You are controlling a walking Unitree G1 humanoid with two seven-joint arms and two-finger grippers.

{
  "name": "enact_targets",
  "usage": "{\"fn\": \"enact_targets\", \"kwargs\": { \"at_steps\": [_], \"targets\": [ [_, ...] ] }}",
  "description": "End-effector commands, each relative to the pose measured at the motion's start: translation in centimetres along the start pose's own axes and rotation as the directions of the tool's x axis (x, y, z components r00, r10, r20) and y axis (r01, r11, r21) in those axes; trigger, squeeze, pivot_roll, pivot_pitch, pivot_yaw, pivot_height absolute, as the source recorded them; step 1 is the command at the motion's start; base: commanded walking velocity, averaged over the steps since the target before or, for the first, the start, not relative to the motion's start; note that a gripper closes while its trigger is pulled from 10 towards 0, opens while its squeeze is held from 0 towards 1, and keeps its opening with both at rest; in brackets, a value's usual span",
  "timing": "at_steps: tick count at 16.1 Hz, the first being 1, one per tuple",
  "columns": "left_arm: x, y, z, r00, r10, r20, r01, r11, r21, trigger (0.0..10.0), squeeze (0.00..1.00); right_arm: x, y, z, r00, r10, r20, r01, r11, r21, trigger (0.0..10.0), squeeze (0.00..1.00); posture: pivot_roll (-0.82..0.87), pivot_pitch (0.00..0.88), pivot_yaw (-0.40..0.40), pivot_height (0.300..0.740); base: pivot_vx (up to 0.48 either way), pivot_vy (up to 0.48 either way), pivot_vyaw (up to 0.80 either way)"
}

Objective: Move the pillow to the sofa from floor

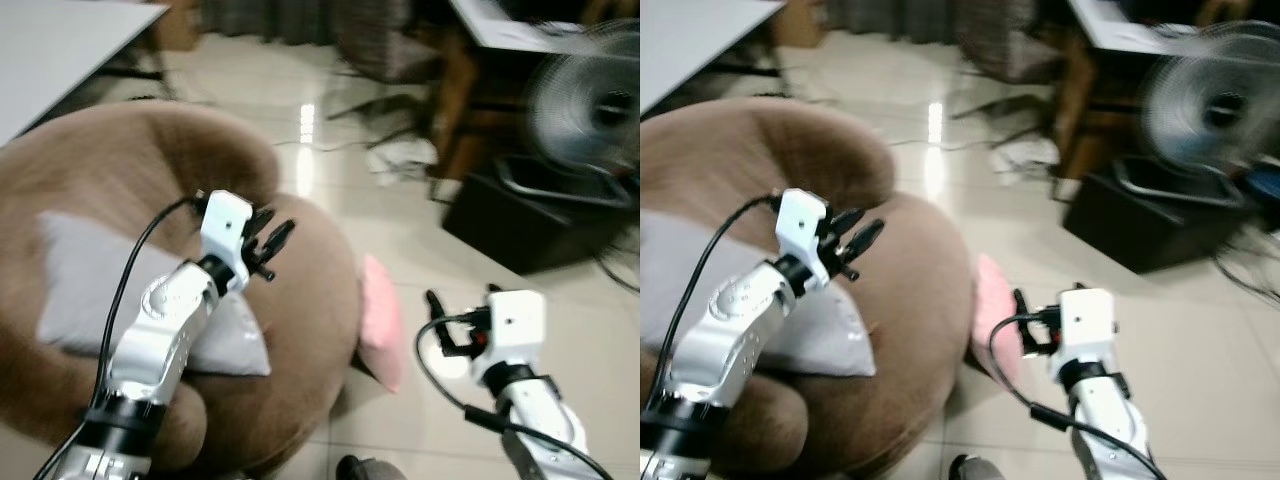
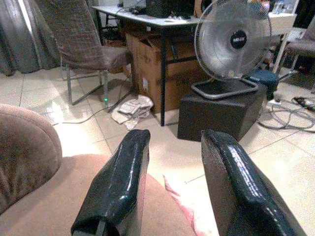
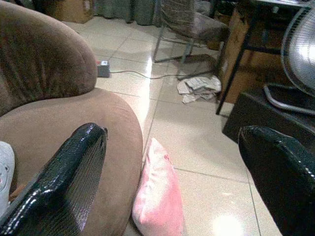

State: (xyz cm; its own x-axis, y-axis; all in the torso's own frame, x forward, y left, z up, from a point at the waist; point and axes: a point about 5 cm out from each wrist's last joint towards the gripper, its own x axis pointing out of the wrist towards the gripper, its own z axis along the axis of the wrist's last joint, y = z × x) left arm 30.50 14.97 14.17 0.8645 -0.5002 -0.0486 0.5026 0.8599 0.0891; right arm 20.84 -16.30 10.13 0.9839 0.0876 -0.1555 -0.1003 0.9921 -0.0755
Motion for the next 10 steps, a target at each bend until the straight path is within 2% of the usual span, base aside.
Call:
{"fn": "enact_targets", "kwargs": {
  "at_steps": [1, 3, 6, 10],
  "targets": [
    [-0.2, 0.0, -0.4, 0.999, 0.037, -0.019, -0.037, 0.999, 0.014, 10.0, 0.0, 0.1, -0.1, -0.2, 1.0, -0.004, -0.023, 0.004, 1.0, -0.006, 10.0, 0.0, -0.05, 0.036, -0.019, 0.74, 0.0, 0.0, 0.0],
    [-0.2, 0.0, -0.8, 0.998, 0.057, -0.033, -0.057, 0.998, 0.011, 10.0, 0.0, 0.2, 0.0, -0.3, 0.999, 0.002, -0.035, -0.003, 1.0, -0.015, 10.0, 0.0, -0.05, 0.03, -0.022, 0.74, 0.0, -0.416, 0.0],
    [0.0, -0.5, -1.5, 0.997, 0.06, -0.052, -0.057, 0.997, 0.057, 10.0, 0.0, 0.1, -0.2, -0.9, 0.997, -0.007, -0.08, 0.005, 1.0, -0.021, 10.0, 0.0, -0.05, 0.023, -0.023, 0.74, 0.0, -0.48, 0.0],
    [0.2, -0.8, -1.8, 0.996, 0.074, -0.057, -0.07, 0.995, 0.072, 10.0, 0.0, -0.3, -0.2, -1.7, 0.993, -0.002, -0.118, -0.003, 0.999, -0.044, 10.0, 0.0, -0.06, 0.02, -0.018, 0.74, 0.0, -0.48, 0.0]
  ]
}}
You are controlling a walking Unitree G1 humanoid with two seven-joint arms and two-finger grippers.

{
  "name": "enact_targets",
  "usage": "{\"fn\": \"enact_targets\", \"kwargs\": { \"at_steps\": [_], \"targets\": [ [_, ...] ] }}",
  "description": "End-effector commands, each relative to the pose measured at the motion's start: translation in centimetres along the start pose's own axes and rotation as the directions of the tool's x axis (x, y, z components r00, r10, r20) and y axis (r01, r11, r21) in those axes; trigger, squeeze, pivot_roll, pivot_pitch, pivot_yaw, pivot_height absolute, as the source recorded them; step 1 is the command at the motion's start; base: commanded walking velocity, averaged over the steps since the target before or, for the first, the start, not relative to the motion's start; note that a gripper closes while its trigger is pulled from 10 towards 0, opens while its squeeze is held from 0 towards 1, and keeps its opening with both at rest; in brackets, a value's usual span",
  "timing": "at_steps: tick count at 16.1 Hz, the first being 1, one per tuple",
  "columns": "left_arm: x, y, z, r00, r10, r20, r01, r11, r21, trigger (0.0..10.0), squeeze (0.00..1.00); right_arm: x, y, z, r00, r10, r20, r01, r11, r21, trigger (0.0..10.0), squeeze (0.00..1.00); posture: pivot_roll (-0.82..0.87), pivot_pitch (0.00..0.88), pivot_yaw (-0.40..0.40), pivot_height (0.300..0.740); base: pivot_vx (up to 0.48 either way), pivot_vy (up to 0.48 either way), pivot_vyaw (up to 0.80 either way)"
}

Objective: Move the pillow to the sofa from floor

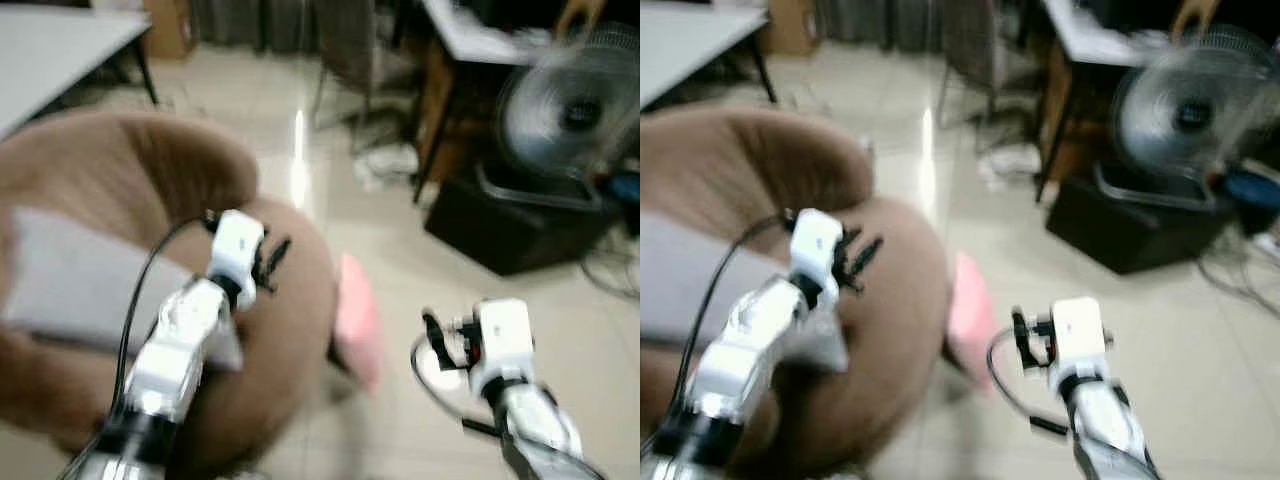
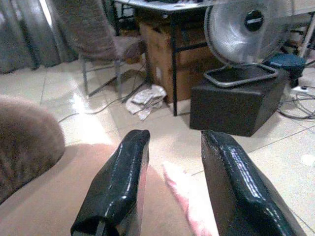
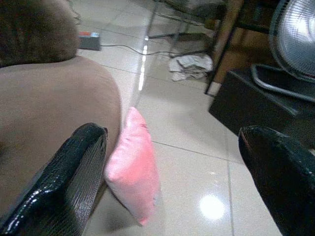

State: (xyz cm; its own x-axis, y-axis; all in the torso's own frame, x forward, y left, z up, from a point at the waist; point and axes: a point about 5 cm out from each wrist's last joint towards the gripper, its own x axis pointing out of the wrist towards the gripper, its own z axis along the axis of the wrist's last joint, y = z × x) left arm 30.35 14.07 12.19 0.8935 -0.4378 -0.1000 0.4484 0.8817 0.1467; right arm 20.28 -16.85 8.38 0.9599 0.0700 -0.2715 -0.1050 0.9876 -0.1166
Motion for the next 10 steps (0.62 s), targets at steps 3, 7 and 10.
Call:
{"fn": "enact_targets", "kwargs": {
  "at_steps": [3, 7, 10],
  "targets": [
    [-0.08, 0.15, -0.11, 1.0, 0.026, 0.001, -0.026, 0.999, 0.029, 10.0, 0.0, -0.07, 0.18, -0.15, 1.0, 0.004, -0.01, -0.004, 1.0, -0.008, 10.0, 0.0, -0.06, 0.018, -0.014, 0.74, 0.0, -0.48, 0.0],
    [0.01, -0.23, -0.12, 0.999, 0.035, 0.011, -0.035, 0.999, 0.021, 10.0, 0.0, -0.06, 0.07, -0.16, 1.0, 0.005, -0.009, -0.005, 1.0, -0.018, 10.0, 0.0, -0.06, 0.025, -0.014, 0.74, 0.0, -0.48, 0.0],
    [0.03, -0.36, 0.03, 0.999, 0.04, 0.036, -0.041, 0.999, 0.025, 10.0, 0.0, -0.14, -0.06, -0.22, 1.0, -0.004, -0.01, 0.004, 1.0, -0.02, 10.0, 0.0, -0.06, 0.033, -0.012, 0.74, 0.0, -0.48, 0.0]
  ]
}}
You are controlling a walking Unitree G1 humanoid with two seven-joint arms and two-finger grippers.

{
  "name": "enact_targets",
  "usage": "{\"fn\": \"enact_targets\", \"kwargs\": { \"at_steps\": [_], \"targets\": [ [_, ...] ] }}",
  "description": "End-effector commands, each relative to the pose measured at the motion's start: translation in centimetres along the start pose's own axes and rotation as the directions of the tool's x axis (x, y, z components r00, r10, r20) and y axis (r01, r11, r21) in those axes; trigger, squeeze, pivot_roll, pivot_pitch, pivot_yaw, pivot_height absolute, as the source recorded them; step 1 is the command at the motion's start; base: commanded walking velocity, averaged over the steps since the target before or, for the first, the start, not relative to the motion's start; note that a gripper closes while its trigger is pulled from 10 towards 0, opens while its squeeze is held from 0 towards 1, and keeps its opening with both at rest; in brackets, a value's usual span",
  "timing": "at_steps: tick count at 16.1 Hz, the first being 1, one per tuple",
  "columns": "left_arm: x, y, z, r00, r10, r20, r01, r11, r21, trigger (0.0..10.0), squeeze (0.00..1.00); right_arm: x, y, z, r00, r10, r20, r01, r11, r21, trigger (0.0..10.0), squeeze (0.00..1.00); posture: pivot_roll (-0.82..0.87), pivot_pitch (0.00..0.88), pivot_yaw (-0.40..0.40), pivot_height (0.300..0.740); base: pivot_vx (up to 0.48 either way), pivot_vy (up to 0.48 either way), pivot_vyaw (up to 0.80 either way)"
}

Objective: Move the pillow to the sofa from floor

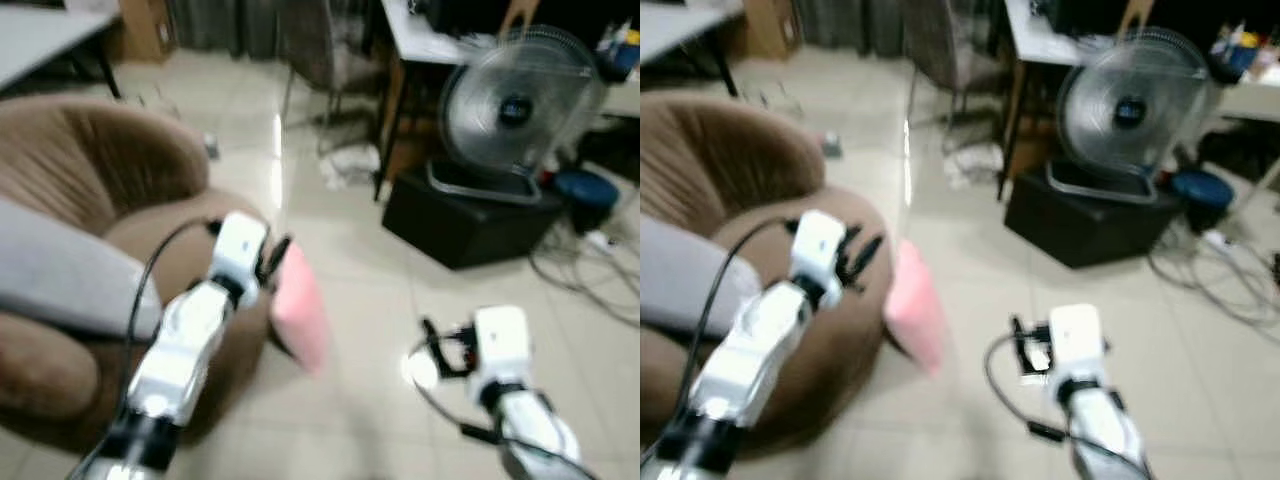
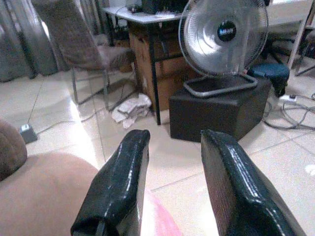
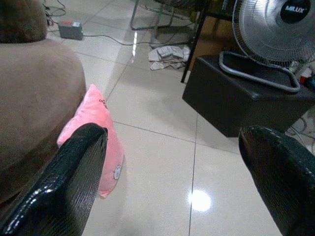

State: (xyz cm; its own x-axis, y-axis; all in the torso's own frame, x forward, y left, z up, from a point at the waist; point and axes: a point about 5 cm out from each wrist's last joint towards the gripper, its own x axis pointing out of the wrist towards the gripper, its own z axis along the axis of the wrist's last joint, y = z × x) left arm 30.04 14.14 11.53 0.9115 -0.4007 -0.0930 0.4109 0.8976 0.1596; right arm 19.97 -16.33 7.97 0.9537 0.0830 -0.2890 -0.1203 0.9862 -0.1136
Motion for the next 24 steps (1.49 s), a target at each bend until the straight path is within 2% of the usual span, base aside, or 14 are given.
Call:
{"fn": "enact_targets", "kwargs": {
  "at_steps": [1, 3, 6, 10, 12, 14, 16, 17, 20, 23, 24],
  "targets": [
    [0.3, -0.3, 0.7, 0.999, -0.002, 0.039, 0.003, 1.0, -0.021, 10.0, 0.0, 0.0, -0.8, 0.2, 1.0, -0.025, 0.01, 0.025, 1.0, -0.019, 10.0, 0.0, -0.06, 0.036, -0.011, 0.74, 0.0, 0.0, 0.0],
    [0.4, -0.3, 1.2, 0.997, -0.012, 0.079, 0.012, 1.0, 0.0, 10.0, 0.0, 0.1, -1.2, 0.1, 0.999, -0.049, 0.006, 0.05, 0.998, -0.028, 10.0, 0.0, -0.06, 0.038, -0.011, 0.74, 0.0, 0.0, 0.0],
    [0.5, -0.3, 0.9, 0.997, -0.027, 0.072, 0.028, 1.0, -0.012, 10.0, 0.0, 0.2, -1.2, 0.2, 0.998, -0.054, 0.013, 0.054, 0.998, -0.007, 10.0, 0.0, -0.06, 0.038, -0.005, 0.74, 0.107, 0.0, 0.0],
    [-0.1, 0.9, -0.8, 1.0, 0.03, 0.005, -0.03, 0.999, -0.023, 10.0, 0.0, 0.4, -1.5, 0.2, 0.996, -0.07, 0.054, 0.07, 0.998, -0.007, 10.0, 0.0, -0.06, 0.038, -0.005, 0.74, 0.382, 0.0, 0.0],
    [-0.4, 1.4, -1.5, 0.998, 0.052, -0.025, -0.053, 0.998, -0.034, 10.0, 0.0, 0.6, -1.8, 0.7, 0.987, -0.099, 0.123, 0.102, 0.995, -0.021, 10.0, 0.0, -0.05, 0.038, -0.009, 0.74, 0.401, 0.0, 0.0],
    [-0.6, 1.6, -2.0, 0.997, 0.062, -0.041, -0.065, 0.996, -0.064, 10.0, 0.0, 0.9, -2.5, 0.9, 0.964, -0.186, 0.192, 0.19, 0.982, -0.003, 10.0, 0.0, -0.05, 0.035, -0.011, 0.74, 0.409, 0.0, 0.0],
    [-0.7, 1.5, -2.2, 0.998, 0.057, -0.041, -0.059, 0.995, -0.075, 10.0, 0.0, 0.9, -2.6, 0.8, 0.965, -0.156, 0.209, 0.141, 0.987, 0.082, 10.0, 0.0, -0.05, 0.035, -0.011, 0.74, 0.412, 0.0, 0.0],
    [-0.8, 1.5, -2.4, 0.997, 0.051, -0.049, -0.055, 0.995, -0.079, 10.0, 0.0, 0.7, -2.6, 0.8, 0.966, -0.128, 0.226, 0.098, 0.986, 0.137, 10.0, 1.0, -0.05, 0.035, -0.011, 0.74, 0.398, 0.0, 0.0],
    [-0.7, 1.4, -2.4, 0.998, 0.045, -0.046, -0.048, 0.997, -0.066, 10.0, 0.0, 0.5, -2.6, 0.4, 0.966, -0.114, 0.232, 0.086, 0.988, 0.128, 10.0, 1.0, -0.05, 0.036, -0.01, 0.74, 0.385, 0.0, 0.0],
    [-0.6, 1.3, -2.3, 0.998, 0.04, -0.043, -0.043, 0.997, -0.058, 10.0, 0.0, 0.9, -2.6, -0.4, 0.975, -0.137, 0.174, 0.132, 0.99, 0.044, 10.0, 1.0, -0.05, 0.038, -0.005, 0.74, 0.382, 0.0, 0.0],
    [-0.5, 1.3, -2.3, 0.998, 0.04, -0.042, -0.042, 0.997, -0.058, 10.0, 0.0, 0.9, -2.6, -0.5, 0.977, -0.137, 0.166, 0.133, 0.99, 0.038, 10.0, 0.62, -0.05, 0.038, -0.005, 0.74, 0.386, 0.0, 0.0]
  ]
}}
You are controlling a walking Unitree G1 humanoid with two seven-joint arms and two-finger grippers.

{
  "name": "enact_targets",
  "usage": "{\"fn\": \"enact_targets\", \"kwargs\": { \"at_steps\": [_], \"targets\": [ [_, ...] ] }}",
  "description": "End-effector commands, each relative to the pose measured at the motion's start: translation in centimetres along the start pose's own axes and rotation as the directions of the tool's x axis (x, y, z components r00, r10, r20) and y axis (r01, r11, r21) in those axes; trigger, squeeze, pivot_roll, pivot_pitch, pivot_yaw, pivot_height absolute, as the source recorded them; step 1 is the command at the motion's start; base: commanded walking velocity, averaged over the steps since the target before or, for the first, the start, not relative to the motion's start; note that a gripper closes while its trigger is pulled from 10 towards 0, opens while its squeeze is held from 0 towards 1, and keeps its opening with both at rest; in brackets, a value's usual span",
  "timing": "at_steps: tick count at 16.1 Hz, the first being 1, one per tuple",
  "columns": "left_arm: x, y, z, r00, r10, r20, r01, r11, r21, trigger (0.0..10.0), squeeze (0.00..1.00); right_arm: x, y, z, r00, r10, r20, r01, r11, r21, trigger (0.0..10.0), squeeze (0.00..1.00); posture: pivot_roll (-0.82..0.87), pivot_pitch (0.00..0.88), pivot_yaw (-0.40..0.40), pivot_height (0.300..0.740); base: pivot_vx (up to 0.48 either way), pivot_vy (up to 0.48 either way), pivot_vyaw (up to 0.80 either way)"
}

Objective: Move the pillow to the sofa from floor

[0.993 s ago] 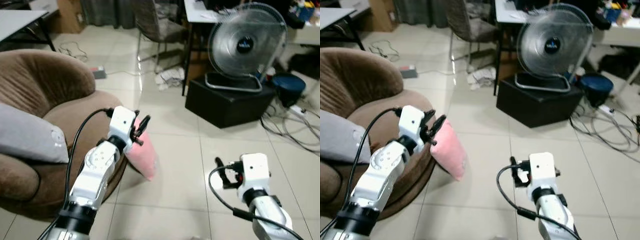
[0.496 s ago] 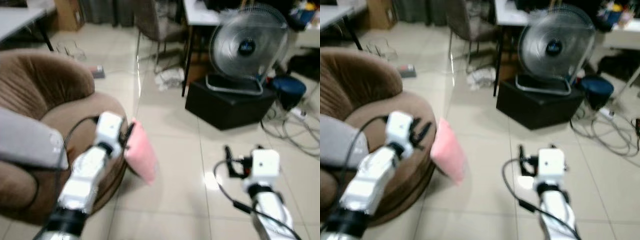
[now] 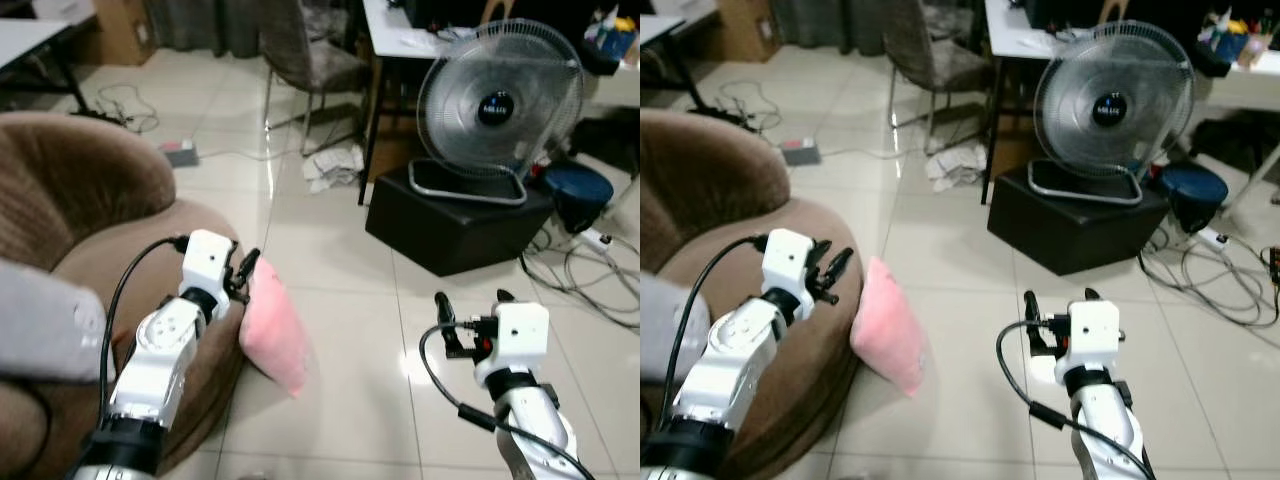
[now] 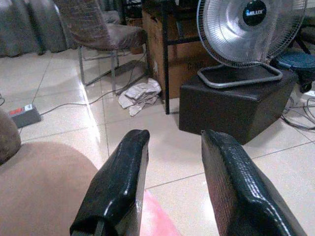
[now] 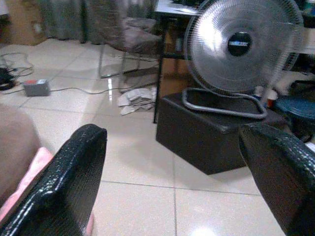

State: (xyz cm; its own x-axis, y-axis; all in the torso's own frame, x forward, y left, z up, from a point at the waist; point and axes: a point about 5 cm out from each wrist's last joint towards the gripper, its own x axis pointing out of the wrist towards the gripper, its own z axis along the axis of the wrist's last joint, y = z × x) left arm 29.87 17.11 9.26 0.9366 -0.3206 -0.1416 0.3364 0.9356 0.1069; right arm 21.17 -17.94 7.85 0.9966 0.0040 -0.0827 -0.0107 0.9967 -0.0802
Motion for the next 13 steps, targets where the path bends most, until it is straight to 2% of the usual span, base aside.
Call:
{"fn": "enact_targets", "kwargs": {
  "at_steps": [1, 13],
  "targets": [
    [0.55, -1.05, 0.57, 0.999, -0.038, 0.021, 0.038, 0.999, 0.01, 10.0, 0.0, -0.13, -0.81, -0.45, 0.999, -0.023, -0.026, 0.022, 0.999, -0.028, 10.0, 0.0, -0.05, 0.037, -0.005, 0.74, 0.394, 0.0, 0.0],
    [0.72, -1.27, 0.22, 0.999, -0.04, 0.009, 0.04, 0.999, 0.03, 10.0, 0.0, -0.14, -0.55, -0.87, 0.999, 0.002, -0.041, -0.004, 0.998, -0.059, 10.0, 0.0, -0.05, 0.006, -0.006, 0.74, 0.397, 0.0, 0.0]
  ]
}}
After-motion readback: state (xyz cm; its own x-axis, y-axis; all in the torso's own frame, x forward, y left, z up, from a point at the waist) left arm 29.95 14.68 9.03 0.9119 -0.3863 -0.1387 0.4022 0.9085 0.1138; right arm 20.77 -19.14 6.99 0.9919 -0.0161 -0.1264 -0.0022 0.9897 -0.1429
